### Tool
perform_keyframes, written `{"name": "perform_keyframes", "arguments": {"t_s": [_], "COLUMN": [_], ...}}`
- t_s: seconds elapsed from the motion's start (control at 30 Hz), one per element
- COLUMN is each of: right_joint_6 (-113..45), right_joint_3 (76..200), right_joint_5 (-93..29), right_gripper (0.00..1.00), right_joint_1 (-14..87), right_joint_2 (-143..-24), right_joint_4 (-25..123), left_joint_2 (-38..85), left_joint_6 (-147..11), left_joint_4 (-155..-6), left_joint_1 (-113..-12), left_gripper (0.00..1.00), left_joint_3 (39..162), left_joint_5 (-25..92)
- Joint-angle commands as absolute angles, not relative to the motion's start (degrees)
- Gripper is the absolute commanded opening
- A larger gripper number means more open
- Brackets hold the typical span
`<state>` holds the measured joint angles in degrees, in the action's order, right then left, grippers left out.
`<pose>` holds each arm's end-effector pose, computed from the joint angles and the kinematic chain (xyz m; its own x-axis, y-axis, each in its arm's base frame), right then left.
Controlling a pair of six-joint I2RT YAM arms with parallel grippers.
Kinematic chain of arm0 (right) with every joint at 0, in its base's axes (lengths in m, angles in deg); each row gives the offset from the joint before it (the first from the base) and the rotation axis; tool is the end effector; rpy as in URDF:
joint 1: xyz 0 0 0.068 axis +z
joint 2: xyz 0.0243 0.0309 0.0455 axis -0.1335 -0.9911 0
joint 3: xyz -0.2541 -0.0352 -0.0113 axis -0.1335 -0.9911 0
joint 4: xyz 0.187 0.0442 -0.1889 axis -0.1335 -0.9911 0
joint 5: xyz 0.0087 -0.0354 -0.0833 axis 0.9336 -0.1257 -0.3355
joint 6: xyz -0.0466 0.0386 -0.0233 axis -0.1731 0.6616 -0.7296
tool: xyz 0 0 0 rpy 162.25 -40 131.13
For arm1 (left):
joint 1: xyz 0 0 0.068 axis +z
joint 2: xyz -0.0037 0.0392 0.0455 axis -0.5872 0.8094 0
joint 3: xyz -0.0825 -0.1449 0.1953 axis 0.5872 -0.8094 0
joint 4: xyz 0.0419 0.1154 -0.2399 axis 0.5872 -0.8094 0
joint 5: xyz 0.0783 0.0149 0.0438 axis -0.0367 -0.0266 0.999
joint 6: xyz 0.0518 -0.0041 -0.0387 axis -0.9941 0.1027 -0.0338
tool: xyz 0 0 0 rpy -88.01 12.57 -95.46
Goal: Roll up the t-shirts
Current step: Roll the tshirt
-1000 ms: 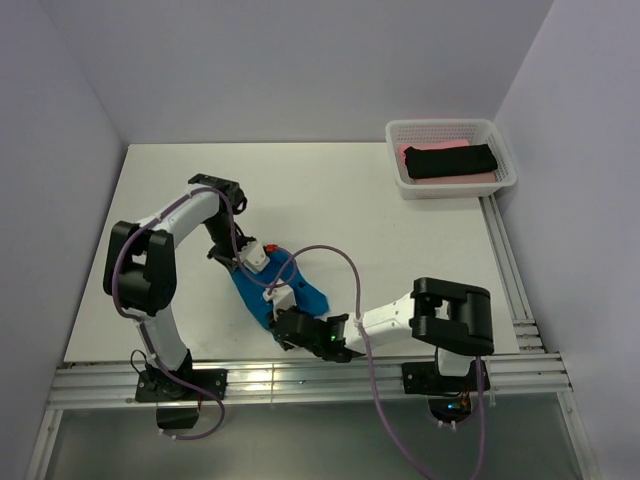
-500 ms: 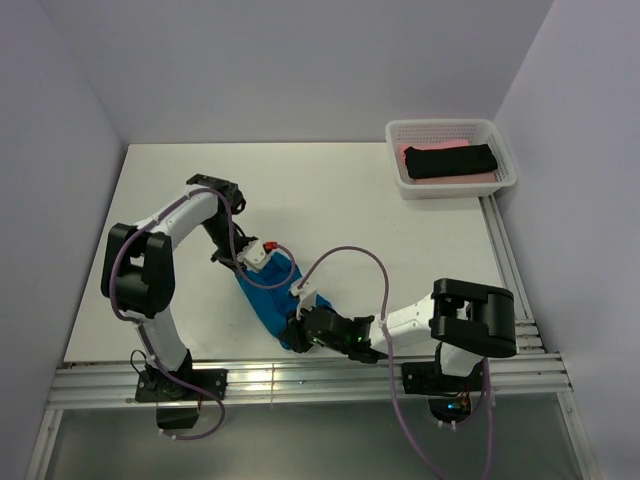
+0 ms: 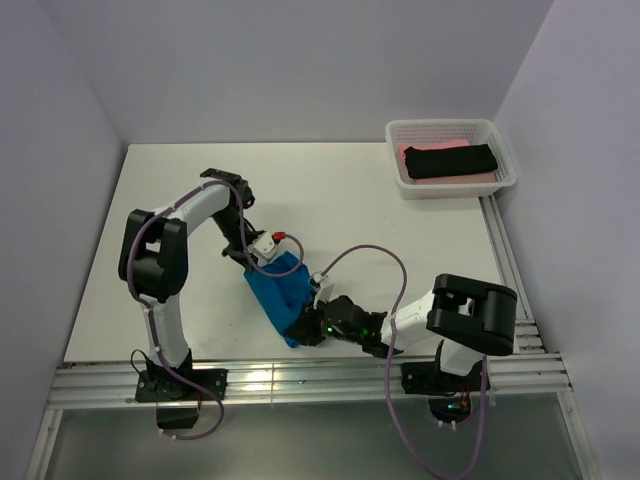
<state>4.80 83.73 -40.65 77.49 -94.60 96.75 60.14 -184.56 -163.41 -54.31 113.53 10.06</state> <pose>0.0989 0.2653 0.0912 -0.7606 -0.0040 -0.6493 -0.5539 0.5258 0.6456 0.3067 -0.1298 0.1693 0.3543 0.7460 -0.5639 0.8417 -0.5171 -0.1553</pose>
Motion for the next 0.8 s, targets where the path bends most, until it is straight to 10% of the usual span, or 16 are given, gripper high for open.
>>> {"name": "perform_keyframes", "arguments": {"t_s": [0.0,0.77], "right_joint_6": [9.44,9.63], "right_joint_3": [80.61,82.71], "right_joint_5": [-33.01,-34.40], "right_gripper": [0.00,0.00], "right_joint_1": [77.46,77.02], "right_joint_2": [-93.94,-95.17], "right_joint_4": [97.09,90.00], "left_joint_2": [60.80,66.43], "left_joint_6": [-184.98,-184.98], "left_joint_4": [-161.69,-161.61], "left_joint_1": [-53.71,-55.38], "left_gripper": [0.00,0.00], "left_joint_3": [119.26,124.63], "left_joint_5": [9.75,3.15]}}
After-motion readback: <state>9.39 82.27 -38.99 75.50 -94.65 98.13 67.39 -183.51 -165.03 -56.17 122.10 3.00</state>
